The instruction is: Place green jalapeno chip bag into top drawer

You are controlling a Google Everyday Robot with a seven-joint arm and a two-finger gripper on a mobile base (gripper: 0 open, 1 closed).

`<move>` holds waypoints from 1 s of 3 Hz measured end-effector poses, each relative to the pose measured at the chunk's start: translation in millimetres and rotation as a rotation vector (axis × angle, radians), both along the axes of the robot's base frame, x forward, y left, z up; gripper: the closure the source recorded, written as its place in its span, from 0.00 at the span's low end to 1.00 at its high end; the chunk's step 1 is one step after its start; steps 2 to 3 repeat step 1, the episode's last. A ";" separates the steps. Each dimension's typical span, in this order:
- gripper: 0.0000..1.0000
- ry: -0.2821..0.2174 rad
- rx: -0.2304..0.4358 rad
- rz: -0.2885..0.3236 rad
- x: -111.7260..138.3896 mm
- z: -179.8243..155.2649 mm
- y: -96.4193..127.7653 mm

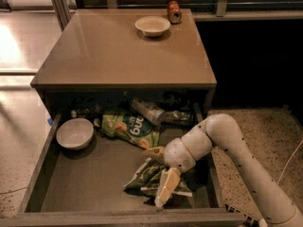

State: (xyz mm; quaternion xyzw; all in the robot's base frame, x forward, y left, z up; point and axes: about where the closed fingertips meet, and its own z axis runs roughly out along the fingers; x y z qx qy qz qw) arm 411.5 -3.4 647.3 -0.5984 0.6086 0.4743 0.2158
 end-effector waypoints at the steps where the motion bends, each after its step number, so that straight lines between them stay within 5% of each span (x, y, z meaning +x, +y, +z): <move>1: 0.00 0.000 0.000 0.000 0.0 0.0 0.0; 3: 0.00 0.000 0.000 0.000 0.0 0.0 0.0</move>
Offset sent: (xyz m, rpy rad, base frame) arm 0.0000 0.0000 0.0000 0.0000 0.0000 0.0000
